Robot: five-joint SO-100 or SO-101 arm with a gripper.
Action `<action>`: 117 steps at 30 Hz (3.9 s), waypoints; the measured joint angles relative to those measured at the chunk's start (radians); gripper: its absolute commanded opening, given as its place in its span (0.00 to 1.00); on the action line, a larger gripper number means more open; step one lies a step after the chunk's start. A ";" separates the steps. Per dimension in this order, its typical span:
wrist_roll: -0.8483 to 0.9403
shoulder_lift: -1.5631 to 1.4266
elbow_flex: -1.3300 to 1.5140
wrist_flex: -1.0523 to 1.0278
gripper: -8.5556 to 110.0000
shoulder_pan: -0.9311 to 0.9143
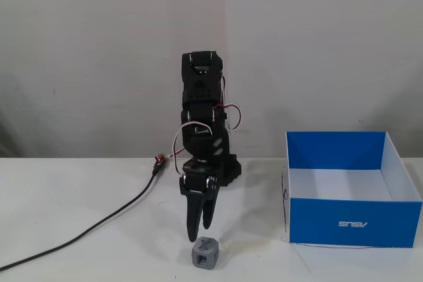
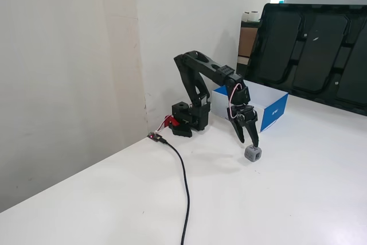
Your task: Pick the gray block and keep it in the box.
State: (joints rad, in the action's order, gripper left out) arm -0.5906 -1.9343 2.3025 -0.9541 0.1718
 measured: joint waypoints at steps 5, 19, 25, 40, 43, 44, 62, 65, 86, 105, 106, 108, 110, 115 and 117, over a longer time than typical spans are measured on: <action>-0.006 0.107 -0.044 0.020 0.28 -0.002; -0.006 0.262 -0.141 0.021 0.27 0.002; -0.006 0.341 -0.195 0.037 0.27 0.020; -0.011 0.426 -0.279 0.046 0.08 0.029; -0.011 0.426 -0.279 0.046 0.08 0.029; -0.011 0.426 -0.281 0.046 0.08 0.029; 0.005 0.428 -0.394 -0.052 0.07 0.021; 0.012 0.428 -0.443 -0.086 0.07 0.038; 0.101 0.314 -0.808 -0.405 0.07 0.382; 0.106 0.216 -0.808 -0.457 0.07 0.851; 0.106 0.212 -0.808 -0.462 0.07 0.874; 0.106 0.202 -0.808 -0.468 0.07 0.920; 0.106 0.193 -0.808 -0.469 0.07 0.963; 0.106 0.178 -0.778 -0.469 0.07 1.048; 0.106 0.178 -0.762 -0.469 0.07 1.066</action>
State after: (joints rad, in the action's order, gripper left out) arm -0.4847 -1.7564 1.5401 -1.4235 1.2379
